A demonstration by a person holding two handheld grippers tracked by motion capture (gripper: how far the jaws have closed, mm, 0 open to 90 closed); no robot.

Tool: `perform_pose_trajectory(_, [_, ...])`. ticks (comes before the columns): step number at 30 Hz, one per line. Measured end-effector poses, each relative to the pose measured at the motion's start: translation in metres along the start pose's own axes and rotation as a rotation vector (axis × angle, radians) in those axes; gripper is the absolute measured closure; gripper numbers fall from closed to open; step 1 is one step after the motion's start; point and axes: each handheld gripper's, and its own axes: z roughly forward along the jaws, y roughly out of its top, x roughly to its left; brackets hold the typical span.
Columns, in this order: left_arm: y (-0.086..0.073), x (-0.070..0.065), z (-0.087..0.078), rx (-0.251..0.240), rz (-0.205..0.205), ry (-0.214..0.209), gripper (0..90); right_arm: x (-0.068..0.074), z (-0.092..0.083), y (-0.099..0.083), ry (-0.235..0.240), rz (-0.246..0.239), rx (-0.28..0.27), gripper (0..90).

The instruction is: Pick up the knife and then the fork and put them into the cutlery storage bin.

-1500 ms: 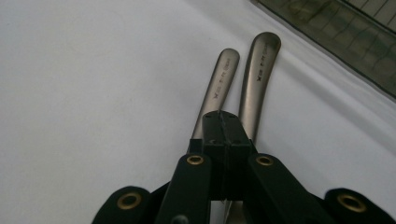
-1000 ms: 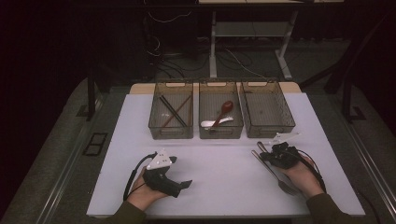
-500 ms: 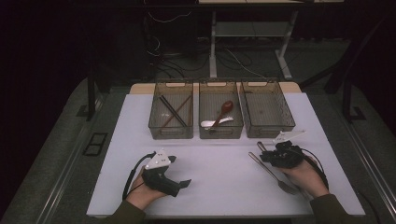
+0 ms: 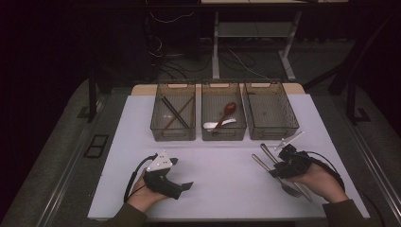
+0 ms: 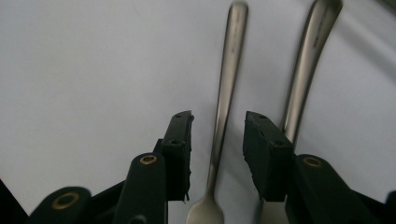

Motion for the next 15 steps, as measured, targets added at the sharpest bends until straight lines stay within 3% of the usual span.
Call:
perform_pose_trajectory(8, [0.000,0.000,0.000,0.001,0.000,-0.001,0.0,0.006,0.014,0.010,-0.055,-0.043,0.153,68.0])
perform_pose_trajectory(15, [0.000,0.000,0.000,0.000,0.000,-0.002,0.0,0.009,0.018,0.013,-0.072,-0.059,0.193,75.8])
